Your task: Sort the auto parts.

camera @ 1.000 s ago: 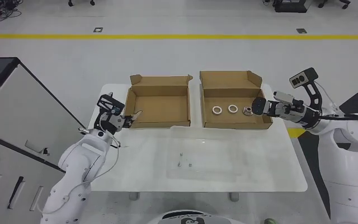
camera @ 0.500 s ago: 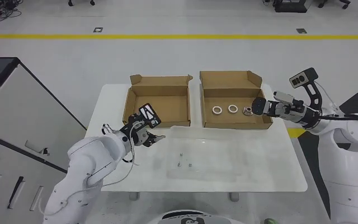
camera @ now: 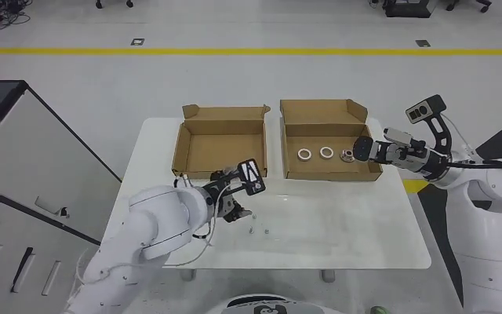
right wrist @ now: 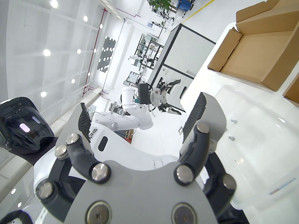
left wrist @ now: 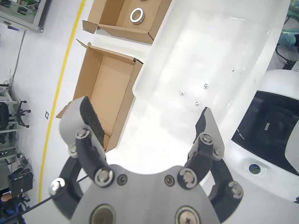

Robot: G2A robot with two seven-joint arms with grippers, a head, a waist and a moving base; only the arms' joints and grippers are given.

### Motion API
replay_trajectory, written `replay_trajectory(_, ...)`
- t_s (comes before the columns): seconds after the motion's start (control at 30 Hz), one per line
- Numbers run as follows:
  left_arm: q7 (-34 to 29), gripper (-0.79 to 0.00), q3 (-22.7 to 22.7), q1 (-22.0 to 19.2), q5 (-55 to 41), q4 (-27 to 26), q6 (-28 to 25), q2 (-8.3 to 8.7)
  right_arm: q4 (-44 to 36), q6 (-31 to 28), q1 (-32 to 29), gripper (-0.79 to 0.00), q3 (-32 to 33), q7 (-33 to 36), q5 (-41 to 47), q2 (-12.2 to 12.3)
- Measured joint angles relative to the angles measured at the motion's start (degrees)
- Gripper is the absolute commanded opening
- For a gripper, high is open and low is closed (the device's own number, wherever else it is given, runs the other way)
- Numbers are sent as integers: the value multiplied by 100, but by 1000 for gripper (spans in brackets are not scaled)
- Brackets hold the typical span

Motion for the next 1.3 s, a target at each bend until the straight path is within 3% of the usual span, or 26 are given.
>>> replay_trajectory(0.43,-1263,0,1787,-1793,-1053,751,1265,-99,0,0,0,0,0,0,0,0)
replay_trajectory(0.63,-1282,0,2301,-2282,-1075,1151,1419,-209,0,0,0,0,0,0,0,0)
replay_trajectory(1.3,-1246,0,2363,-2335,-1054,1190,1365,-221,0,0,0,0,0,0,0,0)
